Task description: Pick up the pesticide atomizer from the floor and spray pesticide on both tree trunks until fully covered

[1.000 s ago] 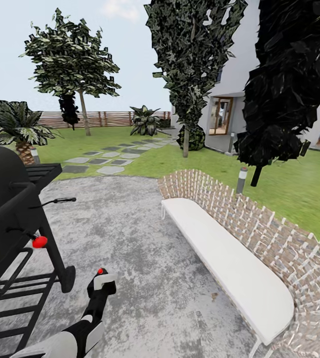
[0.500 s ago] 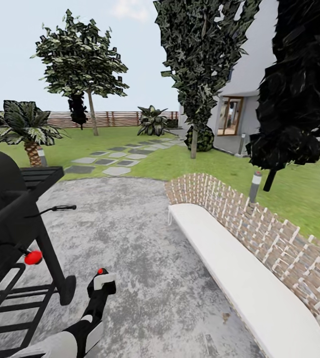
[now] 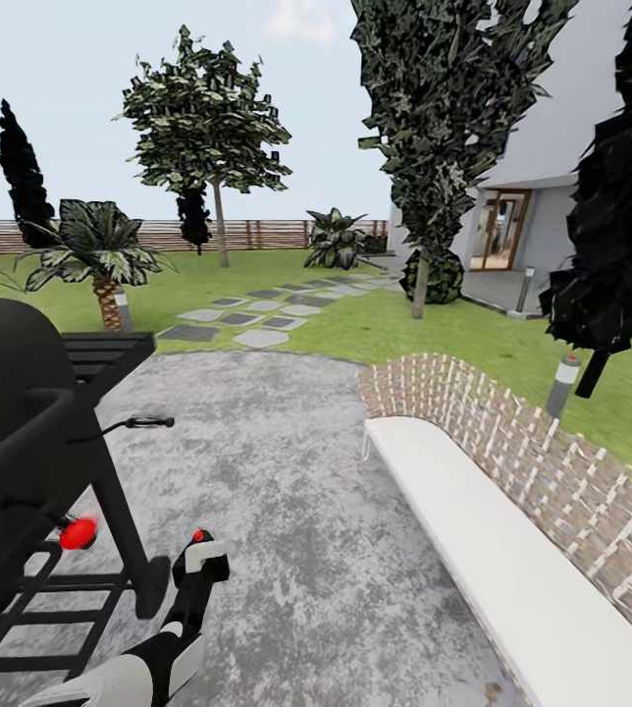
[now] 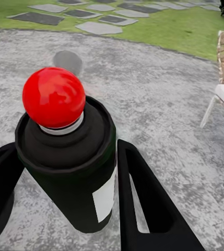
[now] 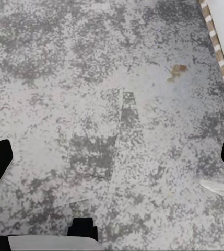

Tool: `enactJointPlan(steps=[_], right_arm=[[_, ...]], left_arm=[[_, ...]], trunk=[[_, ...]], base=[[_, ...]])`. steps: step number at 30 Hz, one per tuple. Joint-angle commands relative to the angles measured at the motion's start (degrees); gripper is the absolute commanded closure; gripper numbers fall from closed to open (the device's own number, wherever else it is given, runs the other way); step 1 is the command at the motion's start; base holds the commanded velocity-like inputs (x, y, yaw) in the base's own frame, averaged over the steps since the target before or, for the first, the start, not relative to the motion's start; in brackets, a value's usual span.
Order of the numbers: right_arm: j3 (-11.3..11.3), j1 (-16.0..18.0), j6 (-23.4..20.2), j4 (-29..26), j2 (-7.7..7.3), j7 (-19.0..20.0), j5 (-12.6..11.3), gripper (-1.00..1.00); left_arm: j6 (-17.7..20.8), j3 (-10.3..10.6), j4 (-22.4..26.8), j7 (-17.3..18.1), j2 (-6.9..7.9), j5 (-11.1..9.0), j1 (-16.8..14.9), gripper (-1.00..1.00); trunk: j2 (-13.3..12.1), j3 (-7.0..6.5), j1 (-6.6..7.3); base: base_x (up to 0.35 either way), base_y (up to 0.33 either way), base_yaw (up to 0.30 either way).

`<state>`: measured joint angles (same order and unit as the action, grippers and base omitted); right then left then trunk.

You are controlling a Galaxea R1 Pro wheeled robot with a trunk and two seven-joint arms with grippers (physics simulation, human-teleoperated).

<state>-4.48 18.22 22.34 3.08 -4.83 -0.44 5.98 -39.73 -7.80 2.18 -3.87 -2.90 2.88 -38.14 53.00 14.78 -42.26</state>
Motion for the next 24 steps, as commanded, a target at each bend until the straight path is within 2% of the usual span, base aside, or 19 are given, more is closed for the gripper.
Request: enactJointPlan(steps=[1,9,24], right_arm=[[0.0,0.0,0.0,0.0,0.00,0.0,0.0,-1.00],[0.0,-0.1,0.1,0.0,0.00,0.0,0.0,-1.00],[0.0,-0.2,0.1,0.0,0.00,0.0,0.0,-1.00]], left_arm=[[0.0,0.0,0.0,0.0,0.00,0.0,0.0,1.00],[0.0,0.1,0.0,0.0,0.00,0.0,0.0,1.00],[0.0,0.1,0.0,0.0,0.00,0.0,0.0,1.00]], trunk=[[0.0,0.00,0.00],[0.0,0.00,0.00],[0.0,0.00,0.00]], base=[[0.350,0.000,0.115],[0.350,0.000,0.078],[0.350,0.000,0.004]])
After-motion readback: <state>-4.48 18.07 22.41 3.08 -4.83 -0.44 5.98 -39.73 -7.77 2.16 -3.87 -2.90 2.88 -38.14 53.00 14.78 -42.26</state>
